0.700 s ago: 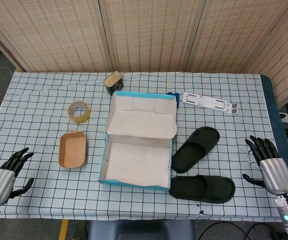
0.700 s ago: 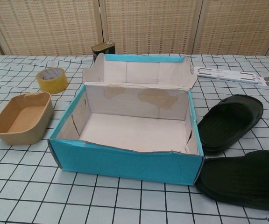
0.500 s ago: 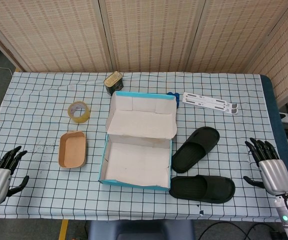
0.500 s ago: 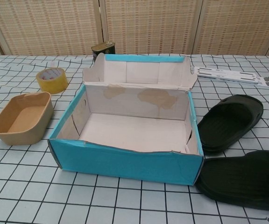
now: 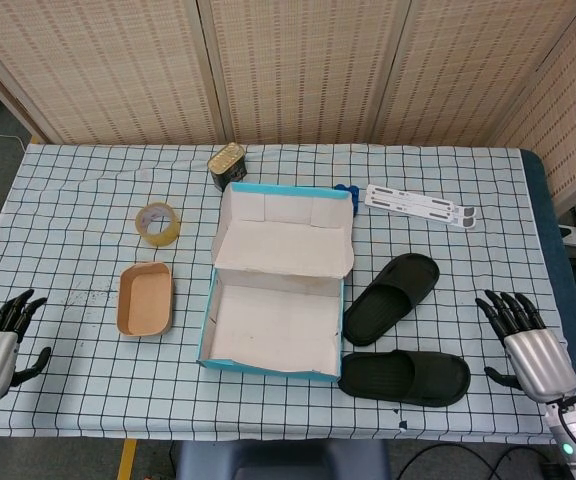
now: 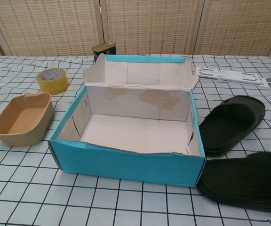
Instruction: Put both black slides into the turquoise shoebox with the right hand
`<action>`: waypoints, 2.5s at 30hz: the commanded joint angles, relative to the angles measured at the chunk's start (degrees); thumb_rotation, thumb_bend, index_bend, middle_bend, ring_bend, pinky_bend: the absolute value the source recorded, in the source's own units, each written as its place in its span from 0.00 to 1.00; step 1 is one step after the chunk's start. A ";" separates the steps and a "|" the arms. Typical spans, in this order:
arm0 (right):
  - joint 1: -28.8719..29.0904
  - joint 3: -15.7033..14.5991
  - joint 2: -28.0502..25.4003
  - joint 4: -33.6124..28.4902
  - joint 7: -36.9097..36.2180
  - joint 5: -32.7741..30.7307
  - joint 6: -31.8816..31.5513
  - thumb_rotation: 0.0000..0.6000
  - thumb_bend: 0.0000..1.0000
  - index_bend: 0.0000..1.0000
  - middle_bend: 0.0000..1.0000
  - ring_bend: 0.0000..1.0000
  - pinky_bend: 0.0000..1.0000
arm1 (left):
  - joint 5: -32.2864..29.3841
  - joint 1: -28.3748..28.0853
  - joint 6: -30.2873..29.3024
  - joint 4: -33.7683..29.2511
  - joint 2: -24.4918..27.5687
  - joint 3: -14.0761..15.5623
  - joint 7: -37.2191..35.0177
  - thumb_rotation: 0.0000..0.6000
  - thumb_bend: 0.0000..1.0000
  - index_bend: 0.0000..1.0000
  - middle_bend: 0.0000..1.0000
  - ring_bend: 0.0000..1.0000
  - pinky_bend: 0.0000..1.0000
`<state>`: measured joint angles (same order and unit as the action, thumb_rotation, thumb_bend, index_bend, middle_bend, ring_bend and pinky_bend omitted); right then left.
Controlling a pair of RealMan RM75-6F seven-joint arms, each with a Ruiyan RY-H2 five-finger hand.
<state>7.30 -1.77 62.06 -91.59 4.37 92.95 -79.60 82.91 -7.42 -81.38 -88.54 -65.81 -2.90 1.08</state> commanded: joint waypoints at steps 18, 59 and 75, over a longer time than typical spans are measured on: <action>9.16 -7.85 -4.27 -1.34 -17.73 4.44 19.19 1.00 0.03 0.04 0.06 0.00 0.05 | -4.60 0.72 0.70 -2.01 1.57 -1.52 -0.16 1.00 0.36 0.13 0.04 0.08 0.29; 16.85 -6.84 5.86 1.54 -12.91 -0.65 30.19 1.00 0.03 0.04 0.06 0.00 0.05 | -5.48 0.43 2.83 -2.03 2.33 -1.53 -2.74 1.00 0.36 0.13 0.04 0.08 0.30; 15.84 -5.95 10.72 4.74 -6.44 -2.92 28.06 1.00 0.03 0.17 0.21 0.02 0.11 | -5.53 0.54 3.08 -2.37 2.74 -1.45 -3.54 1.00 0.36 0.13 0.04 0.08 0.30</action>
<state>24.51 -8.41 70.94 -88.47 -4.27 90.32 -48.50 77.39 -6.89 -78.31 -90.89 -63.08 -4.35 -2.45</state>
